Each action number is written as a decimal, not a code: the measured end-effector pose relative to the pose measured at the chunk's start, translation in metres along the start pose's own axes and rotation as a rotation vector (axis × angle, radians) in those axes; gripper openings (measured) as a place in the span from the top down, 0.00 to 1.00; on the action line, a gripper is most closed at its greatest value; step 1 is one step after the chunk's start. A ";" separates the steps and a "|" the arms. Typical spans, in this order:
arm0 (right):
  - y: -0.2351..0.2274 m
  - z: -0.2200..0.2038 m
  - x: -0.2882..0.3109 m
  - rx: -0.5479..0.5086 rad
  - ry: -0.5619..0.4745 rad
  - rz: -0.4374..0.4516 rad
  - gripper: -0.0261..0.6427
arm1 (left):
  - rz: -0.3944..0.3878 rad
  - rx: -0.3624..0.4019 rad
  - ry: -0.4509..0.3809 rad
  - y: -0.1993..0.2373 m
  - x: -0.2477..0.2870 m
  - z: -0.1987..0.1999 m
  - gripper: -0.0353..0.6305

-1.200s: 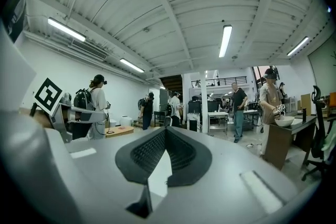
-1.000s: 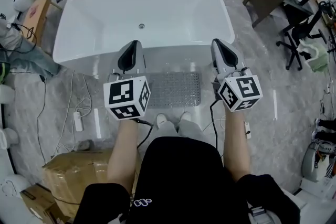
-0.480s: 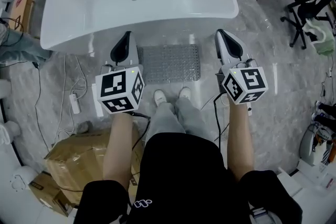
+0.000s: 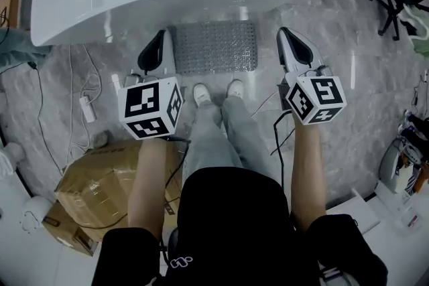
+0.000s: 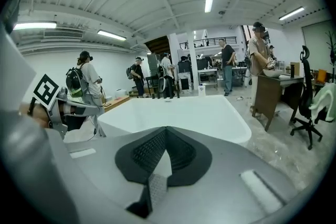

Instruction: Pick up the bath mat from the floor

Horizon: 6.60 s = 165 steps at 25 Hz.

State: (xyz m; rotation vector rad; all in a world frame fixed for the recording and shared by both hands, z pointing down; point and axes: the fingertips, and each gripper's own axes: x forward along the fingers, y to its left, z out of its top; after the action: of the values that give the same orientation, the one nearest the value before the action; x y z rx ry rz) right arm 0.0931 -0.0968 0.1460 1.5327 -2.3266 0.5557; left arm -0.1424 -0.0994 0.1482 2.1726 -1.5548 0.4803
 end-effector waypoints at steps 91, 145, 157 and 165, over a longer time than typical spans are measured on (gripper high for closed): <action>-0.221 -0.689 0.269 0.241 0.797 -0.034 0.57 | -0.015 0.081 0.954 0.193 0.318 -0.694 0.30; -0.258 -0.782 0.309 0.245 1.013 0.001 0.93 | 0.146 -0.113 1.027 0.260 0.339 -0.751 0.90; -0.229 -0.738 0.297 0.208 1.041 0.041 0.93 | 0.059 -0.110 1.018 0.225 0.321 -0.713 0.91; -0.200 -0.695 0.286 0.162 1.044 0.080 0.93 | -0.018 -0.101 1.009 0.191 0.304 -0.669 0.91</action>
State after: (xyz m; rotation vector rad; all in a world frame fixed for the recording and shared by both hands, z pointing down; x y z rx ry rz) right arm 0.1925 -0.0698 0.9168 0.8395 -1.5328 1.2201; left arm -0.2505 -0.0460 0.8976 1.4417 -0.9422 1.2120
